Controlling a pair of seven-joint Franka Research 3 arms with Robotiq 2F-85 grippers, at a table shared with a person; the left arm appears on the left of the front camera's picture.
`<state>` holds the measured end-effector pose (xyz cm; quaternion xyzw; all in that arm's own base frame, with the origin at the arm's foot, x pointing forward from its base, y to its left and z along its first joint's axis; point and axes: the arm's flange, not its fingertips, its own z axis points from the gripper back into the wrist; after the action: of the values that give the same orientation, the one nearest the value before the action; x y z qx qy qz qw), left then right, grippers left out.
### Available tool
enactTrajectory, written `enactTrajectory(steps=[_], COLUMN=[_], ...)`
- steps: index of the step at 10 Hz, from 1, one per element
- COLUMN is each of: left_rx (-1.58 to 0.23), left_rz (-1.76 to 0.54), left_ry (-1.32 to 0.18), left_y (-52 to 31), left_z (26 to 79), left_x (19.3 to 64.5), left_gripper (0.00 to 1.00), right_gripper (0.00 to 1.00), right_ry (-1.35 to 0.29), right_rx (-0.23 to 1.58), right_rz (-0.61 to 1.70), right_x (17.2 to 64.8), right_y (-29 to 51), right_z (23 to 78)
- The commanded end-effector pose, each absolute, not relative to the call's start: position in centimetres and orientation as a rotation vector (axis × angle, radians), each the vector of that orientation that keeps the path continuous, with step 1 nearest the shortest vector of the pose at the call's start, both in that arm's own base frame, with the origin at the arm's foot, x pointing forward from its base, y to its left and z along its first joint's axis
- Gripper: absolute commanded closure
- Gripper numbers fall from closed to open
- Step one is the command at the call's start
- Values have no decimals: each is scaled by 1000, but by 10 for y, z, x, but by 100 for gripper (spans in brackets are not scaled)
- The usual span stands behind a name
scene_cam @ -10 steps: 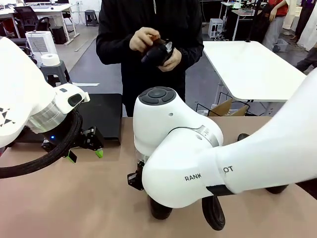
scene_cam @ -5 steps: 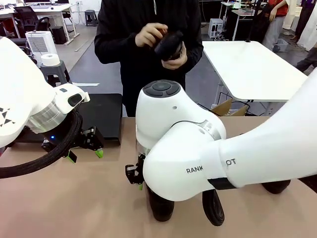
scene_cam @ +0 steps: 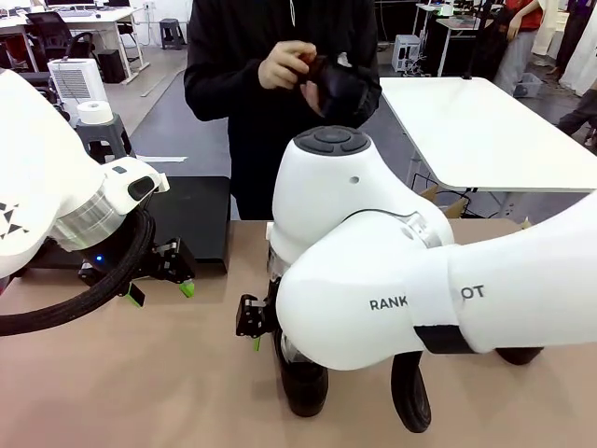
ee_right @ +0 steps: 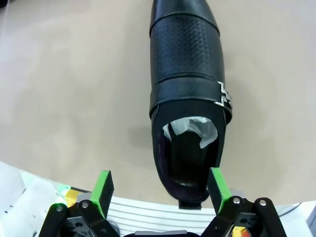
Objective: Organize the shoes by placing them on the stand.
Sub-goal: Pick up one Shoe and place it in the middle of the table, then place the Shoe from the middle of the table onto the Shoes Stand.
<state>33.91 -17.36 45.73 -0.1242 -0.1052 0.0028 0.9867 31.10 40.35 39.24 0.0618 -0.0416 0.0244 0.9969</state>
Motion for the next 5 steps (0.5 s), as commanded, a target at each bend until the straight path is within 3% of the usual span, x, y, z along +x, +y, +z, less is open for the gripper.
enactTrajectory(steps=[1, 5], left_rx=[-250, -250], left_rz=[1, 1], left_ry=[-212, -212], left_y=[-171, -171], left_z=[456, 456], left_x=[339, 339], left_gripper=[15, 15], right_gripper=[0, 0], right_ry=[-107, -107], right_rx=[117, 117], right_rz=[51, 51], right_x=[318, 318], right_y=[412, 412], right_z=[387, 387])
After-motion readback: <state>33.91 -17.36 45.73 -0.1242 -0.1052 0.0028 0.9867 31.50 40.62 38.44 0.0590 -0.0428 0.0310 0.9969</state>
